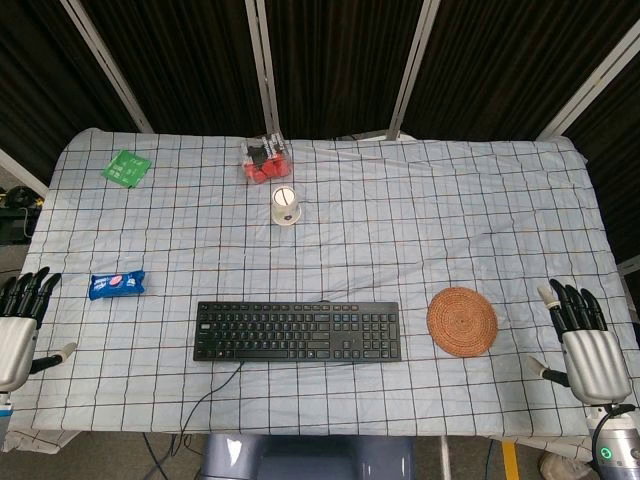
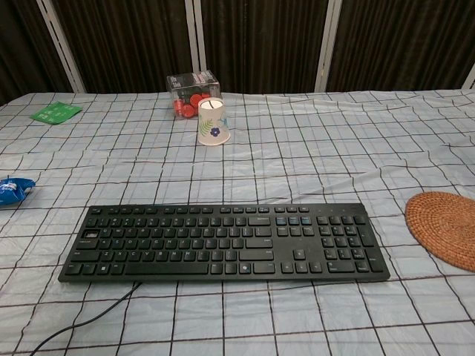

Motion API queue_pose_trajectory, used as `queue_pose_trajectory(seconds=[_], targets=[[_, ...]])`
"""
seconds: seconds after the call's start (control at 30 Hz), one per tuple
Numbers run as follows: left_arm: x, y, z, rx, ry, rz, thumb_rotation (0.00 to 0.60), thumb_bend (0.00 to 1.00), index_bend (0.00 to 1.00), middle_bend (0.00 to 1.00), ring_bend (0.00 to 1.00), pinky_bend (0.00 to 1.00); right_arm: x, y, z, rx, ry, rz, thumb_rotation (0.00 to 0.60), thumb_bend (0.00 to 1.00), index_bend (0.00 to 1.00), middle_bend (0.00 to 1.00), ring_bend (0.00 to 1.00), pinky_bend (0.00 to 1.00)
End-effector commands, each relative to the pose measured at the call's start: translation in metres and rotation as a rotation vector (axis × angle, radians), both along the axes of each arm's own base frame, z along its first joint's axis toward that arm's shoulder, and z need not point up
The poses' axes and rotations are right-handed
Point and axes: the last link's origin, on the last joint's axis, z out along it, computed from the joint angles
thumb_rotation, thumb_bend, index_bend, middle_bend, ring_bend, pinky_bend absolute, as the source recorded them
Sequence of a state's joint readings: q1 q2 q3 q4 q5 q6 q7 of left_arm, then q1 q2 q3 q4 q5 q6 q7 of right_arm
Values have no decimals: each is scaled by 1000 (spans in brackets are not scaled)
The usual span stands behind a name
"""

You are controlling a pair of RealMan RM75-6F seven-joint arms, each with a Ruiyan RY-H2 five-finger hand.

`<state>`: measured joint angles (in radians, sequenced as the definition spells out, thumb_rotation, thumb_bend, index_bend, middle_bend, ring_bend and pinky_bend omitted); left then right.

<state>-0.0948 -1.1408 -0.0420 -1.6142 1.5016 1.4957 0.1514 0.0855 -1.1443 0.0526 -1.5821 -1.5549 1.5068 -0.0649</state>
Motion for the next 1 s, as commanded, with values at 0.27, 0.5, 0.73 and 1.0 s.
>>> queue_pose_trajectory(seconds=[0.27, 0.5, 0.73, 1.0], targets=[[2, -1, 1, 6, -5, -1, 600, 79, 0, 0, 0, 0, 0, 1, 0, -1, 2, -17, 600, 74, 38, 0, 0, 0], [2, 0, -1, -1, -6, 2, 600, 81, 0, 0, 0, 0, 0, 1, -1, 8, 7, -23, 600, 77, 38, 0, 0, 0], [3, 0, 0, -1, -9, 0, 600, 79, 0, 0, 0, 0, 2, 2, -1, 17, -6, -21, 600, 79, 39, 40, 12, 34], [4, -1, 1, 11, -13, 1, 600, 78, 0, 0, 0, 0, 34, -12, -10, 70, -72, 31, 600, 137, 65, 760, 698, 639]])
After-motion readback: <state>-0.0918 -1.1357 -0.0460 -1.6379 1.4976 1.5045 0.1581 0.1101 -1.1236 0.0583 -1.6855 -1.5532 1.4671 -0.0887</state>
